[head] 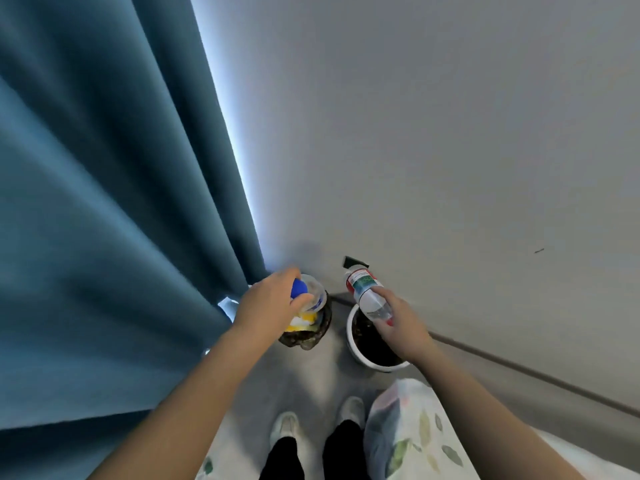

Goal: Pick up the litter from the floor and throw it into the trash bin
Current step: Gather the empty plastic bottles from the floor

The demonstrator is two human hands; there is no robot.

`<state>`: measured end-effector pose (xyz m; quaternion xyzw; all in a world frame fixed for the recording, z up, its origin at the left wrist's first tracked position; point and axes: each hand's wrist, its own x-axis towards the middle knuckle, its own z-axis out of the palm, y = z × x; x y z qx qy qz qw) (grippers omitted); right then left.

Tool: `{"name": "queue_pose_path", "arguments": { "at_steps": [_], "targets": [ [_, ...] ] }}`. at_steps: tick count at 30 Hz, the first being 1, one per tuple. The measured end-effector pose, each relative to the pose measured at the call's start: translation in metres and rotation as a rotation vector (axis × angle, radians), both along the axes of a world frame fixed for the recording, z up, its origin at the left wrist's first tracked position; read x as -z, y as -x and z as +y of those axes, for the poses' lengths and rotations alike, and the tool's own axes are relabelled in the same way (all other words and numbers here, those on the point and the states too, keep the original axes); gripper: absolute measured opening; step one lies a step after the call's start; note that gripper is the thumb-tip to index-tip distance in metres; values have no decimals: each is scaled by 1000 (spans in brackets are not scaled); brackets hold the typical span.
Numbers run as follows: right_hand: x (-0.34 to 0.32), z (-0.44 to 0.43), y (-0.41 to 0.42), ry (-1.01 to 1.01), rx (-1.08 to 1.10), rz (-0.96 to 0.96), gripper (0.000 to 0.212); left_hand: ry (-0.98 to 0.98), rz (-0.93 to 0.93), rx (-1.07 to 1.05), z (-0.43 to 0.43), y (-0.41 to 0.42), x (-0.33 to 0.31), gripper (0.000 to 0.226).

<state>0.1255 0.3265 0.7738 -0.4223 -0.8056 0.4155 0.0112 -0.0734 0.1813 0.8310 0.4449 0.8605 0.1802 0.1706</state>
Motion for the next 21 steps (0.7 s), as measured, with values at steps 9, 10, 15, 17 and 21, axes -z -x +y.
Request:
{"name": "queue_pose_path", "arguments": {
  "at_steps": [9, 10, 15, 17, 21],
  "targets": [
    [73, 116, -63, 151, 185, -294, 57, 129, -43, 104, 118, -50, 77, 24],
    [85, 127, -67, 150, 194, -314, 56, 143, -41, 130, 130, -54, 92, 25],
    [167, 167, -79, 98, 230, -405, 48, 249, -22, 261, 181, -65, 188, 28],
    [212, 177, -82, 75, 235, -438, 45, 270, -32, 300, 199, -68, 240, 28],
    [311, 184, -90, 69, 254, -522, 37, 310, -66, 418, 225, -84, 353, 29]
  ]
}}
